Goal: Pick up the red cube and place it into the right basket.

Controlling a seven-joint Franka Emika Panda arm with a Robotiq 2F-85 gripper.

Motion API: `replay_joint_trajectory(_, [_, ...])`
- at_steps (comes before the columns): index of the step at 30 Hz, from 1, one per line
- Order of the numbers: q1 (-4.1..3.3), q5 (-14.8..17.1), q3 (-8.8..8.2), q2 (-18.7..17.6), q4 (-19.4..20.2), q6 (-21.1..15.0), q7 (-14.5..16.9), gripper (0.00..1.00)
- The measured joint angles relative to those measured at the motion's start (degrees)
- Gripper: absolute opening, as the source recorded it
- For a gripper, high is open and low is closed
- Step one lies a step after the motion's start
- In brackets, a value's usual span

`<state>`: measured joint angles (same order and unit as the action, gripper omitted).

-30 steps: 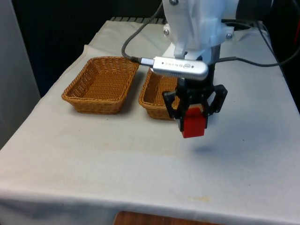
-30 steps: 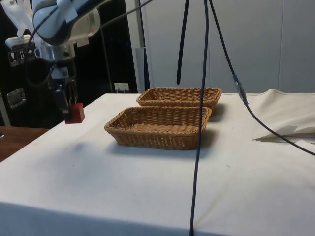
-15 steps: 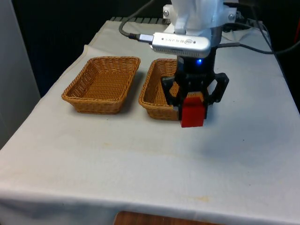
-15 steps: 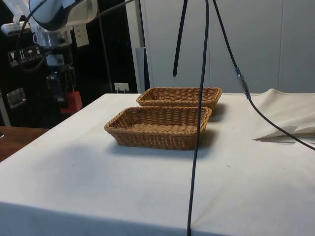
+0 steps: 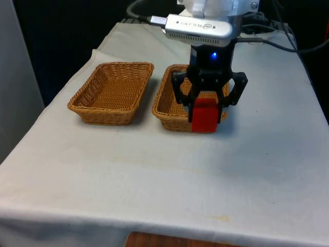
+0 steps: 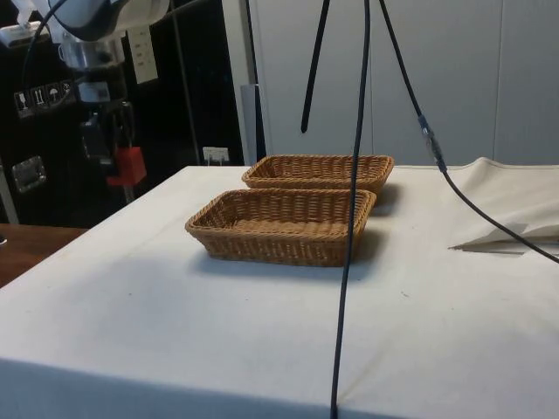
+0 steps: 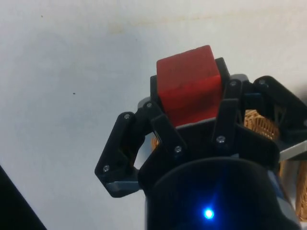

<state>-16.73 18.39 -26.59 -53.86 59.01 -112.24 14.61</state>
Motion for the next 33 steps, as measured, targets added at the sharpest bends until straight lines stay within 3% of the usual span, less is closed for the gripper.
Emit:
replay_joint_trajectory(12, [-0.57,-1.2,-1.89,1.0,1.1,1.0,-1.0,0.01])
replay_joint_trajectory(26, [-0.57,-1.3,-3.95,2.1,1.7,1.9,-0.7,0.01])
replay_joint_trajectory(33, [-0.57,-1.3,-4.01,2.9,3.4,2.0,-0.6,0.01])
